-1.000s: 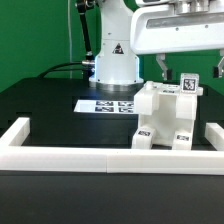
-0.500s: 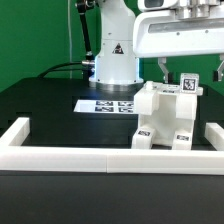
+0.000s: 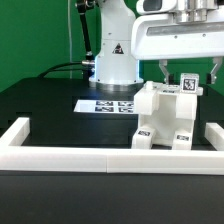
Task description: Assemble chair
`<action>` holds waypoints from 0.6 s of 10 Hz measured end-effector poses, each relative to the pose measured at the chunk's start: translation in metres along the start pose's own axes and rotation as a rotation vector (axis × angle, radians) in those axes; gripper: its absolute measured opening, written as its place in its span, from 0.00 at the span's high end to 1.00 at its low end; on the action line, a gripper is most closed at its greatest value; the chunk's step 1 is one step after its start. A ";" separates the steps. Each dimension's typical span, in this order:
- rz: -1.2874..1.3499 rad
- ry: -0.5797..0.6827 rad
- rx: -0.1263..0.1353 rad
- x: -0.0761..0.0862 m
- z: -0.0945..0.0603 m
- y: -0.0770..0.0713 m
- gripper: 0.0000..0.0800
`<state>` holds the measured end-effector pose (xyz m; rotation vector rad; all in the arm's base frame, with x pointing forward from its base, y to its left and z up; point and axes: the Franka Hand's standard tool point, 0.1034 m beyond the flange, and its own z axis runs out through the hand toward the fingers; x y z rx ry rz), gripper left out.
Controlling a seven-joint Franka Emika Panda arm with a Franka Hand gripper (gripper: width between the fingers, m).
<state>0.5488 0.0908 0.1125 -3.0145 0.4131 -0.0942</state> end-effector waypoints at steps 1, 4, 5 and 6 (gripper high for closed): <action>0.000 0.000 0.000 0.000 0.000 0.000 0.51; 0.008 0.000 0.000 0.000 0.000 0.000 0.64; 0.025 0.000 0.000 0.000 0.000 0.000 0.64; 0.080 -0.001 0.003 0.000 0.000 0.000 0.64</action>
Offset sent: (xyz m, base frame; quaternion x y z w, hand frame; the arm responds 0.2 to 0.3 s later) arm 0.0000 0.0000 0.0000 0.0000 0.0000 0.0000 1.0000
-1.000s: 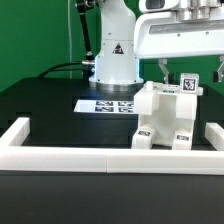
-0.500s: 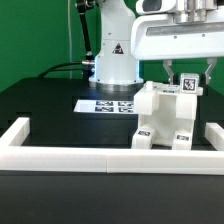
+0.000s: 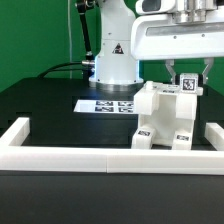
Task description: Assemble chair
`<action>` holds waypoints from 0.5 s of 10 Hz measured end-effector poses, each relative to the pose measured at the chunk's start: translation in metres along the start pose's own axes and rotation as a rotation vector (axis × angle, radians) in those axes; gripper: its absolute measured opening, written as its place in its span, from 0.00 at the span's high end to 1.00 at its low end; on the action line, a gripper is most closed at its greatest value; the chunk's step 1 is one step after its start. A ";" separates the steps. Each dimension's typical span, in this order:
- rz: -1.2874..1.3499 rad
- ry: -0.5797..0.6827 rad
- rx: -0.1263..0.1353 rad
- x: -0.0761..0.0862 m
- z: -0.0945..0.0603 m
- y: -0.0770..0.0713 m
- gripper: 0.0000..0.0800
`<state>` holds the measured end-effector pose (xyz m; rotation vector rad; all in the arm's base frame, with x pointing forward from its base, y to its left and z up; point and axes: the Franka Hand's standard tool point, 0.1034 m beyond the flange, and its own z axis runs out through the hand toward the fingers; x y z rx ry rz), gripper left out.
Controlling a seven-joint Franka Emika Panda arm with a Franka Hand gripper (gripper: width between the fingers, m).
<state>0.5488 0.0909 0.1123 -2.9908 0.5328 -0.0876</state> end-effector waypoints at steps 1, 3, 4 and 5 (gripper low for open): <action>0.079 0.000 0.000 0.000 0.000 0.000 0.64; 0.210 0.000 0.000 0.000 0.000 0.000 0.64; 0.271 0.000 0.000 0.000 0.000 0.000 0.64; 0.311 0.000 0.000 0.000 0.000 0.000 0.64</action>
Offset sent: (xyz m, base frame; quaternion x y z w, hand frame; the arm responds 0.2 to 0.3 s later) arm 0.0000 0.0000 0.0000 0.0000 0.0000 0.1938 0.9810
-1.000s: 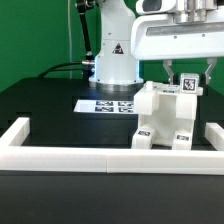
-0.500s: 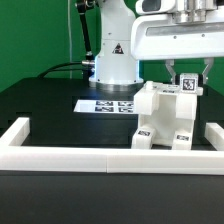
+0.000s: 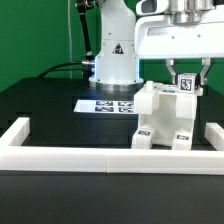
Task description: Assemble chair
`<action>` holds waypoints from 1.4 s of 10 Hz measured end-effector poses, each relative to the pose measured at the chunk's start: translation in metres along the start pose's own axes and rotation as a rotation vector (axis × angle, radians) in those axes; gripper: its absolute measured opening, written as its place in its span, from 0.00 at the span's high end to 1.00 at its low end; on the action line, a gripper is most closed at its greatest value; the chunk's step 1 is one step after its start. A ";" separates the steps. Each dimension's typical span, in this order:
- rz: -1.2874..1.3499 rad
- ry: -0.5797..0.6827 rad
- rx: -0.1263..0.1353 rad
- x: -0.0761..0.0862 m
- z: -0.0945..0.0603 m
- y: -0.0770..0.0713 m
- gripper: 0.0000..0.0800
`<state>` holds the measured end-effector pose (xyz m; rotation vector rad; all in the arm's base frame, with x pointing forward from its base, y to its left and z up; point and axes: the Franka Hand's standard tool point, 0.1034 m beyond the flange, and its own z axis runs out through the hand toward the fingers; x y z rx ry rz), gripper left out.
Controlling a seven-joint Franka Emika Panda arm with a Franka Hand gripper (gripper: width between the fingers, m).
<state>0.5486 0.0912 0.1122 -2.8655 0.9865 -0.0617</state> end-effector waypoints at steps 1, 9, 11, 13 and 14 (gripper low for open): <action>0.085 0.000 0.000 0.000 0.000 0.000 0.64; 0.559 -0.001 0.001 -0.001 0.000 -0.001 0.64; 0.647 -0.002 0.002 -0.001 0.000 -0.001 0.64; 0.741 -0.003 0.002 -0.001 0.000 -0.002 0.64; 0.777 -0.003 0.003 -0.001 0.000 -0.002 0.64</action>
Offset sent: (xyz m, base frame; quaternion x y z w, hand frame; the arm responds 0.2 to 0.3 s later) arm 0.0000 0.0000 0.0000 0.0000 0.0000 0.1938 0.9810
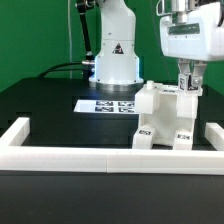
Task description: Assemble chair
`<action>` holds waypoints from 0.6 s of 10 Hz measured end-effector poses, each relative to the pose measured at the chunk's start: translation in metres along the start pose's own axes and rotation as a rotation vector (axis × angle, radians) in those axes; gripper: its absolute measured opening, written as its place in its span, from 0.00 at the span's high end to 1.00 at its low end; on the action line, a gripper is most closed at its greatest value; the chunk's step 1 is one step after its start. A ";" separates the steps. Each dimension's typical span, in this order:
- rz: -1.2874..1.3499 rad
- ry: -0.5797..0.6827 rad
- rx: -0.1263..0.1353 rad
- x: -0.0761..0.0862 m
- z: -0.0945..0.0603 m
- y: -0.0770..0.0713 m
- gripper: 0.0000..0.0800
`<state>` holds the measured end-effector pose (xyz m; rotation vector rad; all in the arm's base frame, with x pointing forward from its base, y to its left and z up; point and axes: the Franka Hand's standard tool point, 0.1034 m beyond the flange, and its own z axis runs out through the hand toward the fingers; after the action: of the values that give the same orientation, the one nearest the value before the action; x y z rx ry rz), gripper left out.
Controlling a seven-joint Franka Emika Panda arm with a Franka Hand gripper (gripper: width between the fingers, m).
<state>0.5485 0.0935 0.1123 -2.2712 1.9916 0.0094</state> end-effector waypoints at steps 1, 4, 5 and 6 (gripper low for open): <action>0.060 -0.002 0.000 -0.001 0.000 0.000 0.64; -0.034 0.001 -0.008 -0.001 0.000 0.000 0.40; -0.143 0.001 -0.011 -0.002 0.000 -0.002 0.23; -0.230 0.000 -0.011 -0.002 0.001 -0.002 0.23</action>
Offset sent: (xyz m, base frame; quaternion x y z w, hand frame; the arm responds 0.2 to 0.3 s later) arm 0.0000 0.0000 0.0000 0.0000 0.0000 -0.0650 0.9979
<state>0.5506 0.0956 0.1118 -2.4917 1.7221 -0.0004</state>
